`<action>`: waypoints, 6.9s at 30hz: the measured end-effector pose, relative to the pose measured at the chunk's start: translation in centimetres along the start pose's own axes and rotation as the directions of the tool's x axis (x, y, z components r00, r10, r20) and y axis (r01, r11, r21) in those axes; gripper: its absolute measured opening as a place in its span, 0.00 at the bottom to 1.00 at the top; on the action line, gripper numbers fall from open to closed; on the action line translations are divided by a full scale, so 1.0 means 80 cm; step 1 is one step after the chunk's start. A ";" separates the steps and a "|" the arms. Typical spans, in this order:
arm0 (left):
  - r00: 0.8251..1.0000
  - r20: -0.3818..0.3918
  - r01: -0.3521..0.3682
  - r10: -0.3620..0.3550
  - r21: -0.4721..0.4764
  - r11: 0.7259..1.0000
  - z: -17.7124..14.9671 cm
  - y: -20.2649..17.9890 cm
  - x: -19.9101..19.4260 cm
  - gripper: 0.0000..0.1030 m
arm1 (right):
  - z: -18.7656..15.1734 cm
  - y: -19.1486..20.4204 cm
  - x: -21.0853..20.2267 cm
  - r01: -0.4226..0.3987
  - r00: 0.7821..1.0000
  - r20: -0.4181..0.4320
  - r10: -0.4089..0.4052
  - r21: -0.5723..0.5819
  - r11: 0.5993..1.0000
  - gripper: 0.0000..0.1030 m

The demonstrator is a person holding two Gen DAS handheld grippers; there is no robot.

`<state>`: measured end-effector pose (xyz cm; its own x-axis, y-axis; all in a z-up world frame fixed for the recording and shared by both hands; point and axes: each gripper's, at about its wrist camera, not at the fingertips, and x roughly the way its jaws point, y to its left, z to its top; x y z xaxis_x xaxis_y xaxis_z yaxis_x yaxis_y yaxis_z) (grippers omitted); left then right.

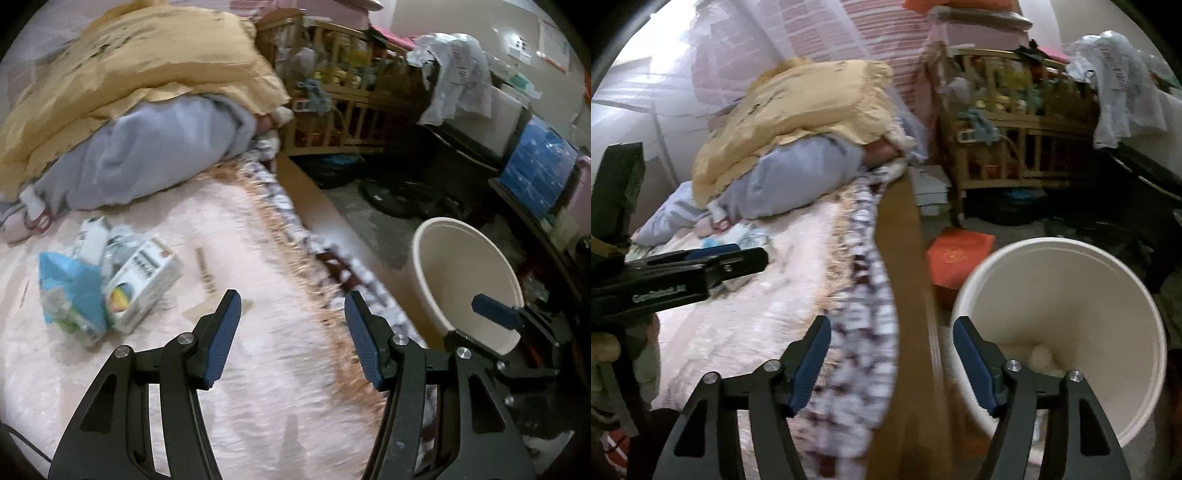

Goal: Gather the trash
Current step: 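Return both tools to the bed toward the remaining trash, then grasp the plastic bag with the left tool while the right tool grasps the white medicine box, then carry the plastic bag and medicine box over the white bucket, then open both tools to drop the bag and box into the bucket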

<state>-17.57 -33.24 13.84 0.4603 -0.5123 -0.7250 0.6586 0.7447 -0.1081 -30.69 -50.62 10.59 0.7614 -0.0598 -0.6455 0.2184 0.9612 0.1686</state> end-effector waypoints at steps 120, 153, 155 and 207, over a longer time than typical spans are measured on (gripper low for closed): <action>0.998 -0.055 -0.006 -0.009 -0.278 0.960 -0.092 0.238 -0.039 0.29 | 0.049 0.243 0.184 -0.195 0.950 -0.287 0.120 -0.247 0.949 0.52; 0.997 -0.035 0.073 -0.075 -0.059 0.996 -0.050 0.083 -0.058 0.29 | -0.002 0.155 0.033 -0.084 0.990 -0.130 0.058 -0.201 0.976 0.48; 0.993 -0.039 0.107 -0.109 -0.051 0.993 -0.043 0.070 -0.056 0.29 | 0.002 0.140 0.019 -0.064 0.993 -0.111 0.043 -0.194 0.979 0.48; 0.925 -0.136 0.360 -0.354 0.024 0.933 0.037 -0.154 0.079 0.58 | -0.018 -0.155 -0.027 0.291 0.956 -0.109 -0.274 0.202 0.935 0.67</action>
<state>-20.99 -46.92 12.63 0.1118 -0.6791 -0.7254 0.7945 0.4996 -0.3453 -35.94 -62.02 8.79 0.6014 -0.2909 -0.7441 0.5491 0.8270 0.1205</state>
